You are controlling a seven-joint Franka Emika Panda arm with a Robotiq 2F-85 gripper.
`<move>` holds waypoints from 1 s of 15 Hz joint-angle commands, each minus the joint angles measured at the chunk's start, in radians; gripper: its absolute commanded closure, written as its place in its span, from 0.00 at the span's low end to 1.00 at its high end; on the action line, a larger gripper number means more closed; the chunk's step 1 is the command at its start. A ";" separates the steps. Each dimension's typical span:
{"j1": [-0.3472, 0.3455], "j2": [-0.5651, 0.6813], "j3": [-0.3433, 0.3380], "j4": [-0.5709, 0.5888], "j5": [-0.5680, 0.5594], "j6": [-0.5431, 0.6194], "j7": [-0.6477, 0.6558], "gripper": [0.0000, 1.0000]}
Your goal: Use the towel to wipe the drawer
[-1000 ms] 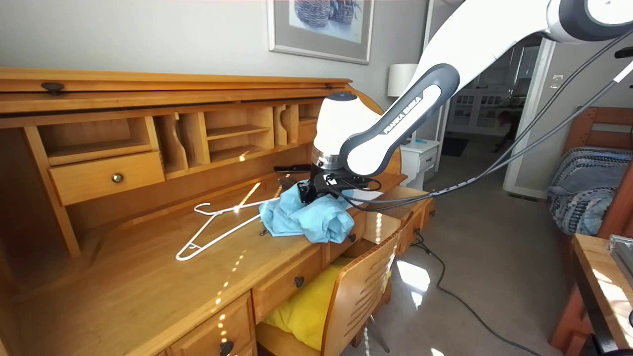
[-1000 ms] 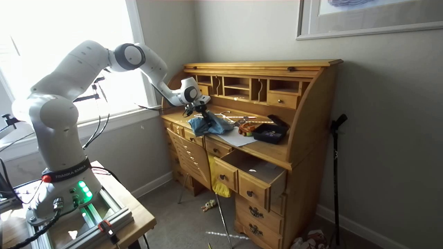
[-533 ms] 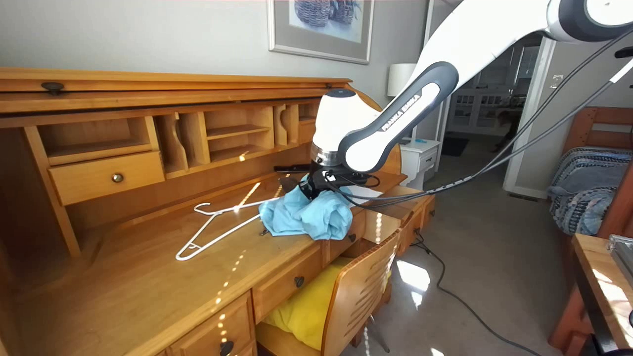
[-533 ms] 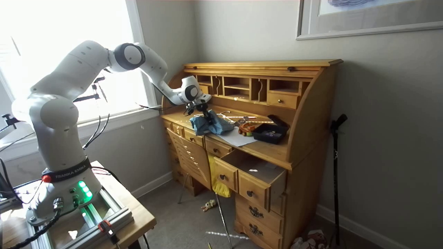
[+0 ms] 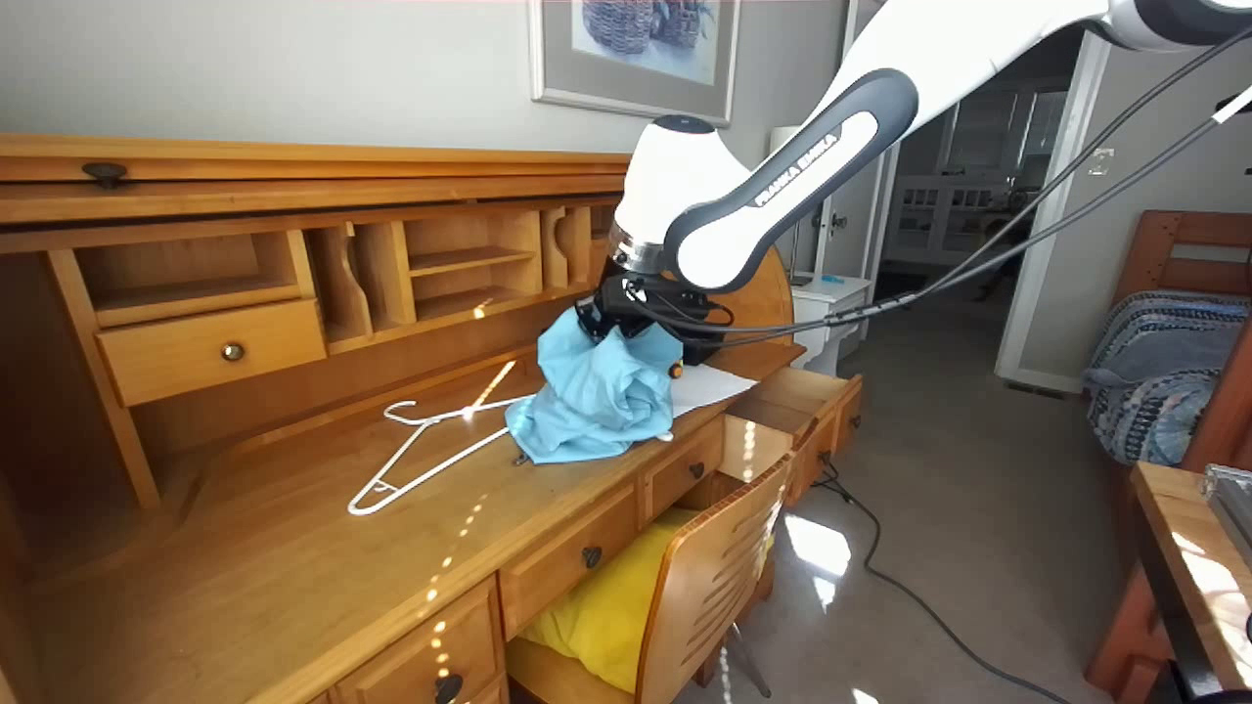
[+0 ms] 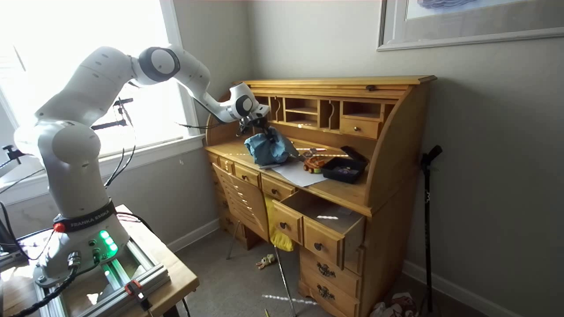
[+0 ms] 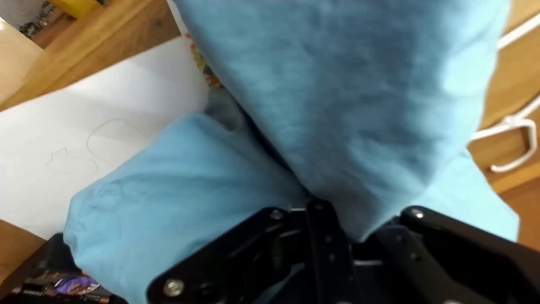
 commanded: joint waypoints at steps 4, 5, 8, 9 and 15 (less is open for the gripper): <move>0.147 -0.167 -0.246 -0.135 -0.029 0.076 0.324 0.98; 0.180 -0.185 -0.298 -0.160 -0.053 0.073 0.391 0.98; 0.344 -0.216 -0.520 -0.255 -0.123 0.063 0.605 0.98; 0.408 -0.215 -0.600 -0.286 -0.145 0.051 0.674 0.98; 0.683 -0.259 -0.842 -0.507 -0.268 -0.114 0.930 0.98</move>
